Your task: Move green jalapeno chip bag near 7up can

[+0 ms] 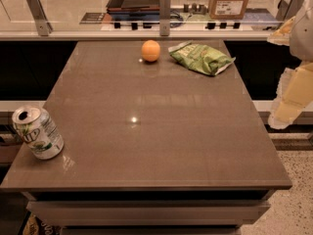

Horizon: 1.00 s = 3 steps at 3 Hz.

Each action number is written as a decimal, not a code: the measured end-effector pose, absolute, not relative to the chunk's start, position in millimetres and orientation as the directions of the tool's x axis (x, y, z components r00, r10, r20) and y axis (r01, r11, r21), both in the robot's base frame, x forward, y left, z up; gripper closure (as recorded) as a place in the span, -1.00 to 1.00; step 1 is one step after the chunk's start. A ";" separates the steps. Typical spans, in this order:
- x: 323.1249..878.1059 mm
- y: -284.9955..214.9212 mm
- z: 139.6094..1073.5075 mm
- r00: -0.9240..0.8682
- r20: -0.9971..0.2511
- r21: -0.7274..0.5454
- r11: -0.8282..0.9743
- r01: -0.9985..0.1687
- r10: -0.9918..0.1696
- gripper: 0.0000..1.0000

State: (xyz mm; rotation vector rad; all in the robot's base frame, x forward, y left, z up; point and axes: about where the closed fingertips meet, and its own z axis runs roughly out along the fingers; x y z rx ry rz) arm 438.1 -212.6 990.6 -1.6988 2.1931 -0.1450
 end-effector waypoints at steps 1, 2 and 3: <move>438.3 -212.5 990.9 -0.211 -0.219 -0.299 0.271 -0.915 -0.953 -1.00; 446.3 -213.1 990.6 -0.221 -0.227 -0.317 0.287 -0.904 -0.948 -1.00; 471.4 -215.6 988.0 -0.249 -0.264 -0.355 0.334 -0.873 -0.932 -1.00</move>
Offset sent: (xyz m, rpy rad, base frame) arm 0.0359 -0.0045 -0.0058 0.0160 -0.0767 -0.0696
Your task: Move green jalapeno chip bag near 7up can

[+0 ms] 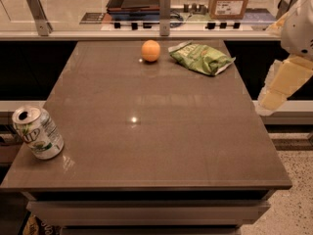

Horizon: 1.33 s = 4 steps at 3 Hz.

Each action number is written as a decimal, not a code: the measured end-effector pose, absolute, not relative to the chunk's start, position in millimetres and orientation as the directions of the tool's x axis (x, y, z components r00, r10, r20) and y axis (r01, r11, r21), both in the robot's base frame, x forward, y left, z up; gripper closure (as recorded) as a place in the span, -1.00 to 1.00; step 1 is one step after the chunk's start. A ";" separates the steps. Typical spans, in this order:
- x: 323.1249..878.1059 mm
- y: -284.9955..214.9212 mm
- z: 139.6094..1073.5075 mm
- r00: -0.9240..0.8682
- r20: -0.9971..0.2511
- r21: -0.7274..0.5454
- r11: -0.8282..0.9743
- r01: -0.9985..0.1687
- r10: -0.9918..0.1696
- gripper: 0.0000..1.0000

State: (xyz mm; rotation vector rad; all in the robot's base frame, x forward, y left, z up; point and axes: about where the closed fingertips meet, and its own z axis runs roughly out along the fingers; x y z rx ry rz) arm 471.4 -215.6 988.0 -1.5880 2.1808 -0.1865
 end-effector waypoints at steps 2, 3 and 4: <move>526.5 -214.5 989.7 -0.268 -0.248 -0.447 0.355 -0.821 -0.931 -1.00; 527.0 -214.2 989.7 -0.268 -0.248 -0.447 0.355 -0.821 -0.931 -1.00; 555.9 -214.0 984.9 -0.260 -0.255 -0.458 0.353 -0.816 -0.931 -1.00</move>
Offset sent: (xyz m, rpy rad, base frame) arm 0.0973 0.0007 0.0011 -0.0841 -0.1678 -0.0795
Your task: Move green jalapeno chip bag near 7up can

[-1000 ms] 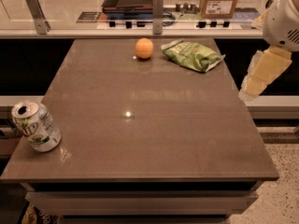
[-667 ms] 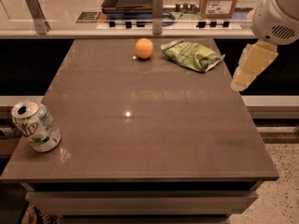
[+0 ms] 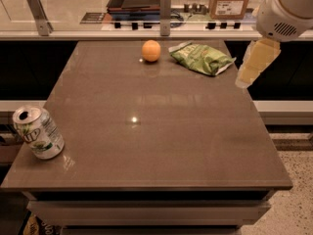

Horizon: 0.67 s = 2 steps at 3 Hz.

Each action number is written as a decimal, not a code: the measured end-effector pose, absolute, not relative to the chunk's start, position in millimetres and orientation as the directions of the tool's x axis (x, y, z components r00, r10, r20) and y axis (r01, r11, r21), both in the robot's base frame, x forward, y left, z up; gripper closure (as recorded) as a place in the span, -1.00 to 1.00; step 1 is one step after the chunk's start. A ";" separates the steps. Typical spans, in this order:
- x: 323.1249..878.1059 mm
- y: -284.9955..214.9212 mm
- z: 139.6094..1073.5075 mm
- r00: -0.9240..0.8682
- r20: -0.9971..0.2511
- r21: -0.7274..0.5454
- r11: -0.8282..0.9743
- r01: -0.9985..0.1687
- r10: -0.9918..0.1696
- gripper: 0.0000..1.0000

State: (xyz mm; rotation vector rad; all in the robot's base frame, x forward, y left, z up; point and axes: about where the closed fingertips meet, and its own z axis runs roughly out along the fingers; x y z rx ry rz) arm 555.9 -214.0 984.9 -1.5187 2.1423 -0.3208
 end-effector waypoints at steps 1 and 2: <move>592.4 -213.7 972.5 -0.262 -0.272 -0.451 0.363 -0.815 -0.926 -1.00; 630.0 -215.7 955.9 -0.274 -0.302 -0.425 0.386 -0.819 -0.913 -1.00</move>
Offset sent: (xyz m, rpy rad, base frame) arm 0.1187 -0.0055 -0.0477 0.1006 0.0316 -0.0234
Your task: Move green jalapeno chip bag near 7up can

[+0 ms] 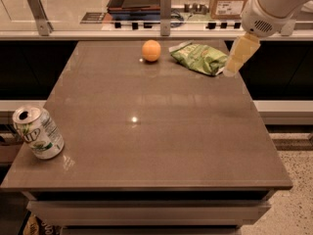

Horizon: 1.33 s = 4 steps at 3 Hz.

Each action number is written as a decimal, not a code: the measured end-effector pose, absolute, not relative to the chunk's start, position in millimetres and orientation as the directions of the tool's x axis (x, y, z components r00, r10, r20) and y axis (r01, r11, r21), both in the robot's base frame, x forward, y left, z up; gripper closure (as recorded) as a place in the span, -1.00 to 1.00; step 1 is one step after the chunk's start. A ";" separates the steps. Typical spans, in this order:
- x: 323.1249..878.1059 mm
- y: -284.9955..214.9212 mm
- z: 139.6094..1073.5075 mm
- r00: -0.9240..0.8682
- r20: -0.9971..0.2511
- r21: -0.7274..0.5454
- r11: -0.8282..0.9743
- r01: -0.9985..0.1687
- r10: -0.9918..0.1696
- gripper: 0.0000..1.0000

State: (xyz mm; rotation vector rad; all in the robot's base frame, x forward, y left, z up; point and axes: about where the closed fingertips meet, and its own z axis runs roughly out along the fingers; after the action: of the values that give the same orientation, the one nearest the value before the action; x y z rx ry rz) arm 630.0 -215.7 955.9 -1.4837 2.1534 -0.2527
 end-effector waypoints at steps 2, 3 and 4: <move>687.0 -223.2 927.5 -0.292 -0.362 -0.378 0.425 -0.822 -0.885 -1.00; 707.0 -223.0 915.1 -0.296 -0.385 -0.362 0.439 -0.822 -0.874 -1.00; 719.4 -221.6 902.9 -0.301 -0.403 -0.341 0.447 -0.827 -0.864 -1.00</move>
Offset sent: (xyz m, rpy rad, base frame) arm 0.0905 -0.0152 -0.0387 0.1165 0.0263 -0.0210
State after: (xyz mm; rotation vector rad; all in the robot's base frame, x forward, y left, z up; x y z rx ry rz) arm 719.4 -221.6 902.9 -1.4120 2.1688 -0.0926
